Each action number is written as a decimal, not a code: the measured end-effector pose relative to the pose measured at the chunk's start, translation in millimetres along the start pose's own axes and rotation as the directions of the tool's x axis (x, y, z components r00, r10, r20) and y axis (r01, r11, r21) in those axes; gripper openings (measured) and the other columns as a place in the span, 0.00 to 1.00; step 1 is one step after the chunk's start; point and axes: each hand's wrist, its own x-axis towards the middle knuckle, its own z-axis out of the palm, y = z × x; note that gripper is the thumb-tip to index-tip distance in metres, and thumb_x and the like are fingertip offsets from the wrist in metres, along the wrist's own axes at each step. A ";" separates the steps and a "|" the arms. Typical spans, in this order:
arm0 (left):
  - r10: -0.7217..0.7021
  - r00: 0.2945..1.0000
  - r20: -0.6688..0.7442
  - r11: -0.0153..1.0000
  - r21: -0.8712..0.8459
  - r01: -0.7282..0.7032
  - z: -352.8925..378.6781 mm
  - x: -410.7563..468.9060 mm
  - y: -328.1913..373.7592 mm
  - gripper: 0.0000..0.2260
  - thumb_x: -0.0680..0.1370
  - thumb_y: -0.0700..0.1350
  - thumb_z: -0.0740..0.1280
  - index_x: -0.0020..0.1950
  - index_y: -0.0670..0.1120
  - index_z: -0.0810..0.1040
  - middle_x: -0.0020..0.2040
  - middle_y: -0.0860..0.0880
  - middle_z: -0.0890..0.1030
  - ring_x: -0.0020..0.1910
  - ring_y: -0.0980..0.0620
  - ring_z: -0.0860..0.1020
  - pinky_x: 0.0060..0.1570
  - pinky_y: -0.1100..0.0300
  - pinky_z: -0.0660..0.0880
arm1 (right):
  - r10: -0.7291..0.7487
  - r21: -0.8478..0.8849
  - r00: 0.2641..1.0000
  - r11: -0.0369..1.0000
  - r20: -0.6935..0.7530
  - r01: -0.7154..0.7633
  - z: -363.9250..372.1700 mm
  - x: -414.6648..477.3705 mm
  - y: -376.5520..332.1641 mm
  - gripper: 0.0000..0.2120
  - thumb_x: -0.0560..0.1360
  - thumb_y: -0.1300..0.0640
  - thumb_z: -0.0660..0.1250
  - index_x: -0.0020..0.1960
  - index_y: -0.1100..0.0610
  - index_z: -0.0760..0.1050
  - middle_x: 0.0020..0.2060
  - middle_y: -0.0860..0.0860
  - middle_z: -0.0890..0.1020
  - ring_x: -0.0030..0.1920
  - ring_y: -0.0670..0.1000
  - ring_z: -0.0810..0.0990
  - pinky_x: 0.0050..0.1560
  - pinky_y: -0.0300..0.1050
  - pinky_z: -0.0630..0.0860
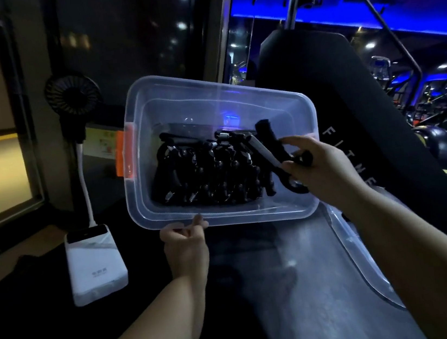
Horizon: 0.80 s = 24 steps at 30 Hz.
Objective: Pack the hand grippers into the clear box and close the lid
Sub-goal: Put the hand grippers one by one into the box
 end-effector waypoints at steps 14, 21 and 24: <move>0.103 0.995 -0.015 0.995 -0.004 -0.103 4.6 6.8 -6.4 0.11 0.78 0.40 0.67 0.51 0.41 0.64 0.40 0.45 0.83 0.34 0.67 0.79 0.37 0.75 0.71 | -0.323 -0.325 0.944 0.887 0.072 0.328 111.2 104.5 -44.9 0.18 0.78 0.54 0.63 0.68 0.46 0.71 0.58 0.54 0.79 0.57 0.59 0.76 0.52 0.46 0.69; 0.130 0.990 -0.051 0.991 0.025 -0.129 6.6 14.0 -16.4 0.13 0.76 0.40 0.69 0.48 0.44 0.64 0.38 0.46 0.84 0.36 0.60 0.82 0.36 0.72 0.72 | -0.317 -0.328 0.946 0.889 0.061 0.319 144.6 137.0 -49.2 0.19 0.78 0.58 0.62 0.68 0.47 0.71 0.59 0.55 0.79 0.58 0.60 0.75 0.56 0.48 0.69; 0.113 0.991 -0.077 0.992 0.057 -0.109 7.0 17.1 -20.7 0.14 0.75 0.43 0.70 0.46 0.49 0.63 0.39 0.46 0.84 0.37 0.56 0.82 0.35 0.72 0.72 | -0.301 -0.330 0.951 0.892 0.075 0.308 159.9 146.8 -49.1 0.17 0.78 0.56 0.62 0.67 0.47 0.72 0.60 0.55 0.78 0.59 0.61 0.75 0.57 0.49 0.69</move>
